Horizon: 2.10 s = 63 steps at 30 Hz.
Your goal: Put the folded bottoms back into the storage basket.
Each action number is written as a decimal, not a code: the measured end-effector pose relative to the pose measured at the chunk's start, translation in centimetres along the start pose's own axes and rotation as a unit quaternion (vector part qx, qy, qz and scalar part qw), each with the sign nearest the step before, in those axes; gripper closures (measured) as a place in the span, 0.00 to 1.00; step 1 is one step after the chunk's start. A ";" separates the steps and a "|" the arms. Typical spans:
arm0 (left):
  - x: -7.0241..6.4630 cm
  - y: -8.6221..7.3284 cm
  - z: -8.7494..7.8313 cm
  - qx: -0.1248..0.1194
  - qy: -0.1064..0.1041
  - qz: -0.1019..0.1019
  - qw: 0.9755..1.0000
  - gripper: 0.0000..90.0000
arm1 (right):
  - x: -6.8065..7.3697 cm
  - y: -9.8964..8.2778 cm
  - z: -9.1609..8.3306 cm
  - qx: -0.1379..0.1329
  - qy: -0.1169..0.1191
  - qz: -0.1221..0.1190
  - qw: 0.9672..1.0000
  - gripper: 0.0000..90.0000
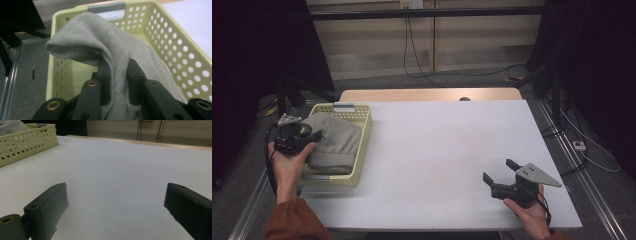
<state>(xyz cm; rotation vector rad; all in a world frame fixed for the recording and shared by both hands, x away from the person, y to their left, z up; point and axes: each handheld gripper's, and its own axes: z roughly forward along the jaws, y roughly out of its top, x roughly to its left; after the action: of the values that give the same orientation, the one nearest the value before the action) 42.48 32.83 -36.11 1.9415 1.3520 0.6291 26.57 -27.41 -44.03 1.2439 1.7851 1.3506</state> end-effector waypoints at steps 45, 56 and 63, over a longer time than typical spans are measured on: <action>-0.9 -0.1 2.9 0.034 0.020 0.014 0.999 0.81 | 0.0 0.0 -0.1 -0.001 0.000 -0.001 1.000 0.05; -0.5 -0.1 3.0 0.043 0.026 0.003 0.999 0.73 | 0.0 0.0 -0.1 0.000 0.001 -0.002 1.000 0.05; -0.5 -0.2 3.2 0.040 0.035 -0.004 0.999 0.63 | 0.0 0.1 -0.1 0.000 0.001 -0.002 1.000 0.05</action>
<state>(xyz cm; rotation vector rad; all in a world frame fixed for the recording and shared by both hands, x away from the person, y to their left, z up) 44.46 31.60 -38.33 1.9931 1.4480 0.6528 26.51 -27.42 -43.95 1.2383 1.7878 1.3504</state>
